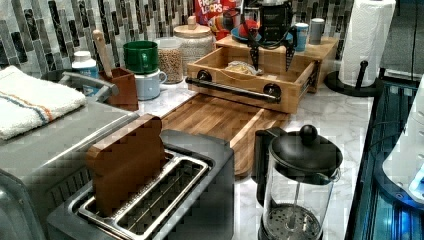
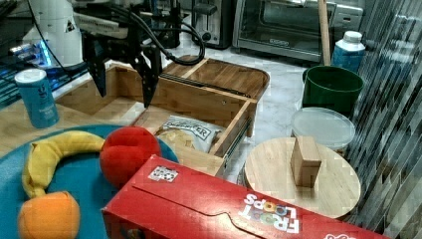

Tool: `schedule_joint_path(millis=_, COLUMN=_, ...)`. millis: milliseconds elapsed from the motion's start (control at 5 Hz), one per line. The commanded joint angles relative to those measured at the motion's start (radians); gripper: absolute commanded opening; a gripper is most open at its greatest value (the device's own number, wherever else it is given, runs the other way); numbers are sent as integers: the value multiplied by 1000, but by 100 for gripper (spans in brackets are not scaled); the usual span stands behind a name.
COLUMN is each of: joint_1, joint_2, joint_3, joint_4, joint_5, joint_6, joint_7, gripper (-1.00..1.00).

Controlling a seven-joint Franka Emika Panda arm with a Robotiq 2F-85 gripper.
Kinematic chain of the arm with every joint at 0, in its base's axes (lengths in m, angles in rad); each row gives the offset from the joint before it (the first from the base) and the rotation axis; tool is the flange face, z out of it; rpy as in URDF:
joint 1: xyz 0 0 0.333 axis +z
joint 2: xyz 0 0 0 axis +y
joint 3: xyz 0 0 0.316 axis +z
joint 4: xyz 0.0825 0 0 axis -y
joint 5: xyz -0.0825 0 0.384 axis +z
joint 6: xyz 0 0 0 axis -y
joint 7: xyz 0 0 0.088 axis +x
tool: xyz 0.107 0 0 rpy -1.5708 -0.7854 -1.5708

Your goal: Pick up the butter.

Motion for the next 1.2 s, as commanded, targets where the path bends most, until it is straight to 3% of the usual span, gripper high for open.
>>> schedule_joint_path(millis=200, joint_1=-14, joint_2=30, joint_3=-12, joint_4=-55, joint_5=12, joint_6=174, joint_7=21, gripper=100)
schedule_joint_path(millis=600, joint_1=-8, joint_2=54, joint_3=-23, joint_4=-77, joint_5=9, joint_6=241, joint_7=15, gripper=100)
schedule_joint_path(millis=800, joint_1=-6, joint_2=38, joint_3=-15, joint_4=-79, joint_5=20, joint_6=209, joint_7=23, gripper=-100)
schedule_joint_path(millis=1200, joint_1=0, joint_2=48, joint_3=2, joint_4=-101, joint_5=20, joint_6=262, joint_7=69, gripper=-100)
